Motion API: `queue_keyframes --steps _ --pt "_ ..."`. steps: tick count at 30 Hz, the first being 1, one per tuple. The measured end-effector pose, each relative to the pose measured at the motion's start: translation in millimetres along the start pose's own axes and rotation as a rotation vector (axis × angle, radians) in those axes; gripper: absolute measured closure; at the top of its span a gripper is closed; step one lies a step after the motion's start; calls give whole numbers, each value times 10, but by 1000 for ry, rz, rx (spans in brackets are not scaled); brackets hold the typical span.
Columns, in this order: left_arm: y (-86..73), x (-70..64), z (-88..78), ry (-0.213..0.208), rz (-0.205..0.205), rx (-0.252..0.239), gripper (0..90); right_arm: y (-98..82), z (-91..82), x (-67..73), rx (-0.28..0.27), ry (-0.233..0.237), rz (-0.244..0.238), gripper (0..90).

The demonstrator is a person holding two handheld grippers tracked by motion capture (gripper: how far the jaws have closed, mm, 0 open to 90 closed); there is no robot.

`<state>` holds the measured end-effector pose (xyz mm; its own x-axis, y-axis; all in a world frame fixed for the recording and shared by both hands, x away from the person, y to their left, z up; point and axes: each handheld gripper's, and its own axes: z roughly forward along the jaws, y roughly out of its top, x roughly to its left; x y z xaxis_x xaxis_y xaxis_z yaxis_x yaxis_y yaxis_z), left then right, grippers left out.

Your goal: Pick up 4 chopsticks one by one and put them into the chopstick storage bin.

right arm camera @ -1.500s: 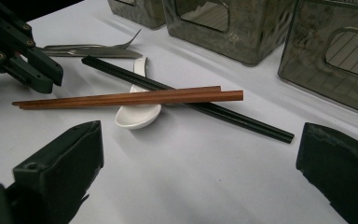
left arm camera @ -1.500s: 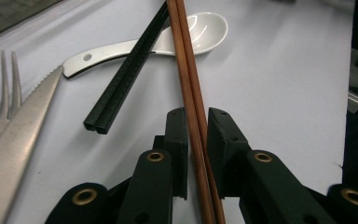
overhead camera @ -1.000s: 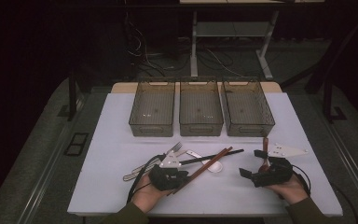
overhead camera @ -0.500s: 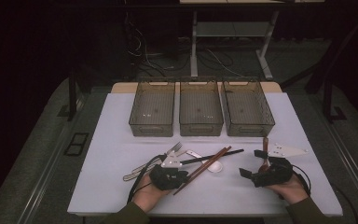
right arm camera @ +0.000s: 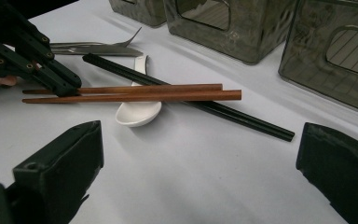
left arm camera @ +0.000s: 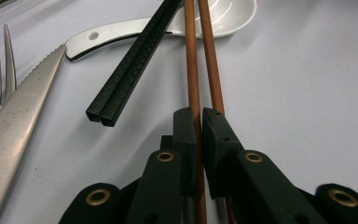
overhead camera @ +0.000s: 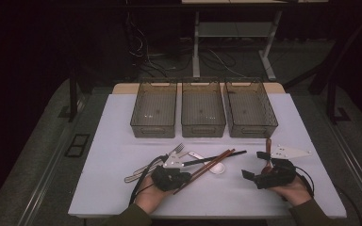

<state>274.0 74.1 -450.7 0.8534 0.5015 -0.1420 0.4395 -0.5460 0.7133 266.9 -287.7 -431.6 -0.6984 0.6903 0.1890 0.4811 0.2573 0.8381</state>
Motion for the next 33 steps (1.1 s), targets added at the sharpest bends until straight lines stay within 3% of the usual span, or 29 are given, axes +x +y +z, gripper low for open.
queue_keyframes --steps 14,21,33 --pt "16 0 -37 10 -4 -1 839 -5 11 11 5 2 -3 5" --pt "41 16 -108 10 -7 -38 840 -37 -3 26 14 4 9 5" --pt "86 -8 -194 -36 5 -96 841 -56 4 16 31 -1 9 5"
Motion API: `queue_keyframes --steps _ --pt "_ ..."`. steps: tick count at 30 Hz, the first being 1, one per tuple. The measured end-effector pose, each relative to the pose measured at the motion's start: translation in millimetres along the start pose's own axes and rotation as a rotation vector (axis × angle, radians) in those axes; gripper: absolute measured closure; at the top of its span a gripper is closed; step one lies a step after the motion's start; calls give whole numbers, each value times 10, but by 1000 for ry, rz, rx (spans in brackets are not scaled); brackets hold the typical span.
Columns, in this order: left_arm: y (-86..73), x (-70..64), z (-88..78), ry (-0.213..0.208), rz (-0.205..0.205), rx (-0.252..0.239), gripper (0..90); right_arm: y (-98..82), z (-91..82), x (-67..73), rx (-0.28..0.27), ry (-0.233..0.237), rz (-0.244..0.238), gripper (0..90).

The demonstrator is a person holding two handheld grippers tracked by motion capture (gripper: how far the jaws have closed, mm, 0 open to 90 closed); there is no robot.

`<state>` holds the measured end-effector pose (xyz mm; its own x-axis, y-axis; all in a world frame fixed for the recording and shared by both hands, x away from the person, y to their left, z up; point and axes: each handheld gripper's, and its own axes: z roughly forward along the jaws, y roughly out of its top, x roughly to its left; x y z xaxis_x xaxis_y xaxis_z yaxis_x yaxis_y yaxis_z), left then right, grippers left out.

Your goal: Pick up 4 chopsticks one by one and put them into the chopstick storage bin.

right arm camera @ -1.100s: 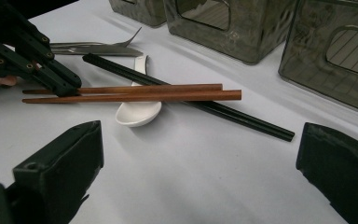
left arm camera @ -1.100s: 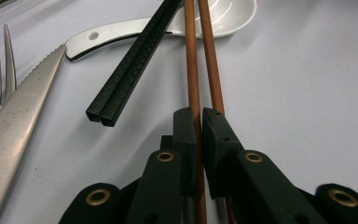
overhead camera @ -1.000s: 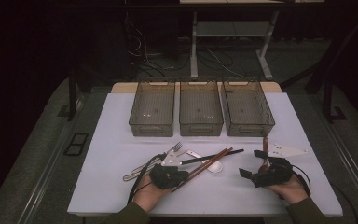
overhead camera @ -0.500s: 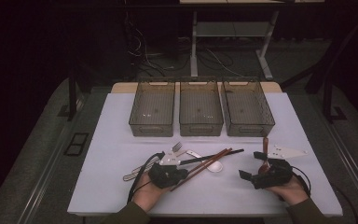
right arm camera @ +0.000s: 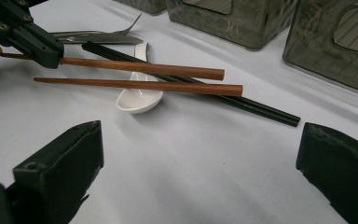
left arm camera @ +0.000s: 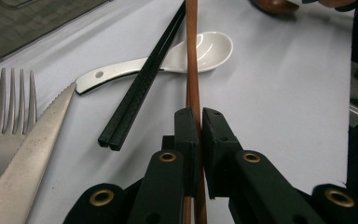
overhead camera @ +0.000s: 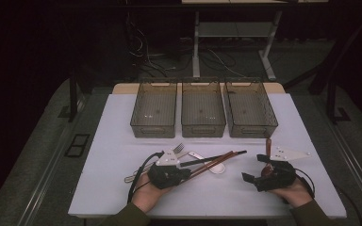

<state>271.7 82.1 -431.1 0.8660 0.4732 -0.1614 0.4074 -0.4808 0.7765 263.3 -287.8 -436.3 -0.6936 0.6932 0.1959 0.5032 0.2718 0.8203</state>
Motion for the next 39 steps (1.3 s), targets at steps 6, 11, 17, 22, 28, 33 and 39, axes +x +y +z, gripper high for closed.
queue_keyframes --steps 6,11,17,22,28,33,39 --pt "25 29 -57 -18 -12 -36 841 2 -5 -5 -5 0 -4 5" --pt "46 97 -136 -23 -3 -54 840 3 -5 0 -7 3 -6 5" --pt "43 185 -238 -17 -14 -78 840 4 -7 -1 -8 4 -4 5" --pt "44 228 -308 -19 -14 -95 840 4 -5 0 -9 4 -7 5" --pt "50 267 -394 -16 -11 -106 840 3 -8 -2 -9 5 -5 5" --pt "50 302 -467 -10 -13 -117 840 4 -10 -3 -11 3 -2 5" --pt "42 368 -571 6 -20 -133 840 4 -9 -3 -10 3 -2 5"
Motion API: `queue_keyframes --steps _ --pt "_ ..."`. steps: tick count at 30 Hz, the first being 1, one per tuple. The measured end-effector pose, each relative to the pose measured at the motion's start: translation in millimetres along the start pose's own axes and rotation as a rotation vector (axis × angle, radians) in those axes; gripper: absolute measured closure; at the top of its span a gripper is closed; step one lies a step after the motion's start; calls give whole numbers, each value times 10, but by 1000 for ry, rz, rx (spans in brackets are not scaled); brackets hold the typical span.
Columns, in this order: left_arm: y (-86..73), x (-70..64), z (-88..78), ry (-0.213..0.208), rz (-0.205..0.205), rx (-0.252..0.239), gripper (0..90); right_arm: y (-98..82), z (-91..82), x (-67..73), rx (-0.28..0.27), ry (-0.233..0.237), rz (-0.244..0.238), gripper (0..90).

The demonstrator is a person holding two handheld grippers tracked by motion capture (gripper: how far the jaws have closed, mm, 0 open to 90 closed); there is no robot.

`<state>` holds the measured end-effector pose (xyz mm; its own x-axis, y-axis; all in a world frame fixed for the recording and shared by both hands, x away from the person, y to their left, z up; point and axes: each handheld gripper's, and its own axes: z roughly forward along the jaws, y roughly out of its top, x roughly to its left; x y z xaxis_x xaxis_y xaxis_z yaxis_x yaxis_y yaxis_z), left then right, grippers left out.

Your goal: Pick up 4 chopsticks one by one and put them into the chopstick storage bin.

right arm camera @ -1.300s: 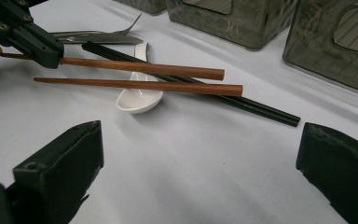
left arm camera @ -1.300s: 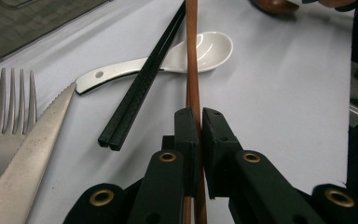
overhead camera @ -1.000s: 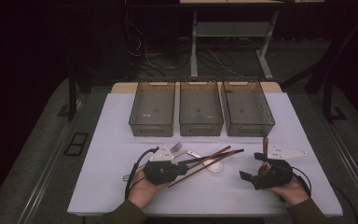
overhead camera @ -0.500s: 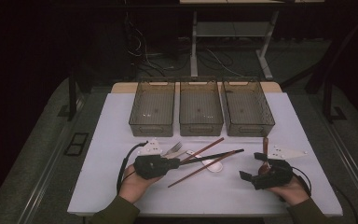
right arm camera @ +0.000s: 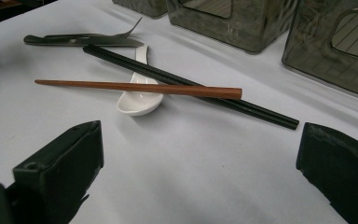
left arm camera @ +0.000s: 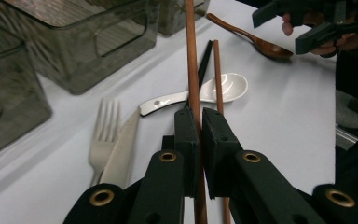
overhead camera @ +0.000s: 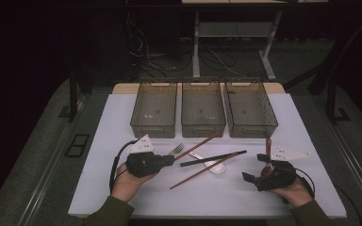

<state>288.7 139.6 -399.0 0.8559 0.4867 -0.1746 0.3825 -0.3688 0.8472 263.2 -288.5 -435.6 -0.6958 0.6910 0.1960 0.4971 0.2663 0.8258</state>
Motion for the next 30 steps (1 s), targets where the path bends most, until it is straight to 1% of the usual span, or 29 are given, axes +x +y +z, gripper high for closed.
queue_keyframes --steps 2,5,6,8,13,20,27,30 --pt "-1 27 -33 9 -7 -5 840 0 -1 0 0 0 0 5" --pt "0 59 -74 19 -7 -8 840 0 -1 -1 0 -1 0 5" --pt "1 64 -86 26 -11 -10 840 0 -1 -2 -1 -1 -2 5" --pt "7 84 -116 40 -3 -8 840 1 0 -2 -2 -1 -2 5" --pt "18 134 -170 70 -13 -8 840 0 1 -3 -2 -3 0 5" --pt "40 222 -209 88 -21 -13 842 -6 -10 -2 -1 -4 5 5" --pt "71 333 -262 123 -46 -42 842 -4 -10 -3 -6 -2 1 5" --pt "108 374 -292 144 -49 -50 842 -3 -10 -8 -8 -3 3 5"
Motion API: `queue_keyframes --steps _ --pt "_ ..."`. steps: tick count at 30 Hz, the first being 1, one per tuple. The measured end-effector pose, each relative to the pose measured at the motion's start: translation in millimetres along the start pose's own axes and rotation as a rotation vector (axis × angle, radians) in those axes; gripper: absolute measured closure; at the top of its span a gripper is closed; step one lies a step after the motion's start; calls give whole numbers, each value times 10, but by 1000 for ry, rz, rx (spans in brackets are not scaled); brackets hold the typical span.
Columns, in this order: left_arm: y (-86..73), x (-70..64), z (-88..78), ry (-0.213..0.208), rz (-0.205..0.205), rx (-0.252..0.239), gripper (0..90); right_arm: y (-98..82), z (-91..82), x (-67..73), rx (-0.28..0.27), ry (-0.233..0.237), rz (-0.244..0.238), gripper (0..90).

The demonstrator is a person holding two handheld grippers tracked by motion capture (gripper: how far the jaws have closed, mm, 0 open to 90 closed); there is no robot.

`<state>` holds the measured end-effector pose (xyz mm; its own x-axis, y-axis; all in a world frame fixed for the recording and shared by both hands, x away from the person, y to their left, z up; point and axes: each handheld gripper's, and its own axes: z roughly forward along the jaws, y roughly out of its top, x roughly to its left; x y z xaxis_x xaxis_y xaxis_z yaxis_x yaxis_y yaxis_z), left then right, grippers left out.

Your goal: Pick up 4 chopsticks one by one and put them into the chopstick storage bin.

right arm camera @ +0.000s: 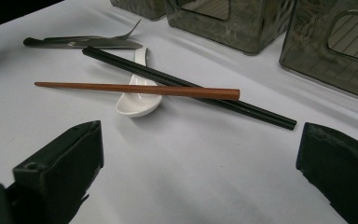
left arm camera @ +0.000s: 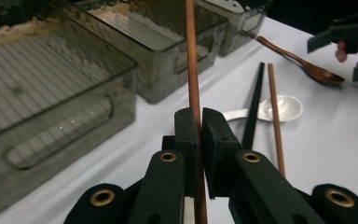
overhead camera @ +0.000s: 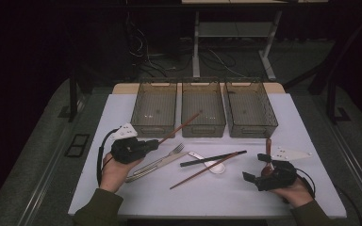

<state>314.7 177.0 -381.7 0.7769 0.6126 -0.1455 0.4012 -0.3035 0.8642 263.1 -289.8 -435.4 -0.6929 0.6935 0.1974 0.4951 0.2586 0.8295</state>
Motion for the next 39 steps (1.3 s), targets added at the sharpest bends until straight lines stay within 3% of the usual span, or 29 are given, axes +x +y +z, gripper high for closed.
queue_keyframes --steps 13,29,34,39 --pt "176 223 10 83 -6 -4 842 4 12 -8 2 0 2 5" --pt "407 504 189 138 -22 10 842 3 5 -10 -1 -3 6 5" --pt "451 600 243 155 -44 15 841 3 7 -11 0 -3 6 5" --pt "492 684 314 195 -49 29 840 3 6 -16 -1 -4 9 5"
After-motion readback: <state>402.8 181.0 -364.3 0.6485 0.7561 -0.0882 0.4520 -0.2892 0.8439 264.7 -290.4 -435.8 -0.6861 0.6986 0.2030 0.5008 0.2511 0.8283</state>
